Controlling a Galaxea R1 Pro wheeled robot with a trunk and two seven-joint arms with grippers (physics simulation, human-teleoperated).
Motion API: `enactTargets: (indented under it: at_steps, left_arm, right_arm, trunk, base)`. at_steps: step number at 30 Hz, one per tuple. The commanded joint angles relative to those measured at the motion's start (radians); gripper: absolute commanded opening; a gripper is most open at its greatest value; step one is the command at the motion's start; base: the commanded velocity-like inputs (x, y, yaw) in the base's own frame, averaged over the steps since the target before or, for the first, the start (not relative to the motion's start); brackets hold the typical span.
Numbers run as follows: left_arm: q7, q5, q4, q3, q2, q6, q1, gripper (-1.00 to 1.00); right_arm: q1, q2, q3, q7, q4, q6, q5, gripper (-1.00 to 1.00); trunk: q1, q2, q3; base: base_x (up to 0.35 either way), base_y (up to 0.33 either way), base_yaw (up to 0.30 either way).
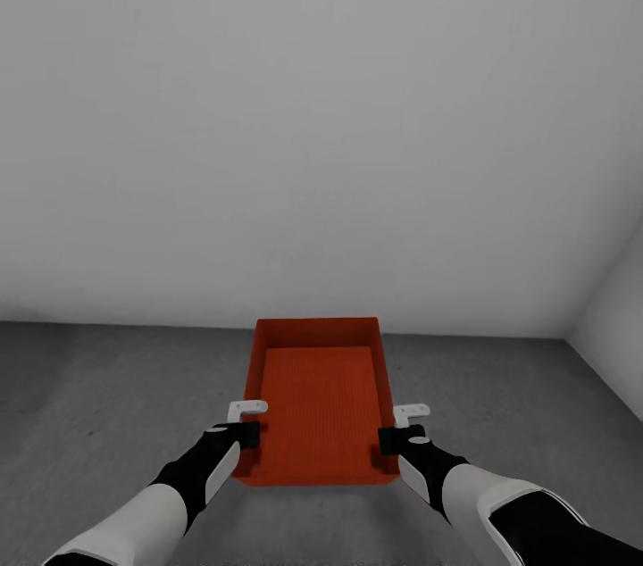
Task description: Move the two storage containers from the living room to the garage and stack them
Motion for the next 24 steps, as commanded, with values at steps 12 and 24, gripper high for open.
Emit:
enactTargets:
  at_steps: [12, 24]
  left_arm:
    - [0.014, -0.004, -0.02, 0.013, -0.007, 0.008, -0.001, -1.0]
    - [0.014, -0.004, -0.022, 0.013, -0.008, 0.008, -0.001, -1.0]
  right_arm:
    - [-0.001, 0.0, -0.006, -0.003, 0.004, -0.006, -0.02, -1.0]
    - [-0.001, 0.0, -0.006, -0.003, 0.004, -0.006, -0.02, -1.0]
  trunk:
    - [0.0, -0.001, -0.02]
    - [0.0, -0.001, -0.039]
  base:
    - [0.0, 0.0, 0.0]
    - [0.0, 0.0, 0.0]
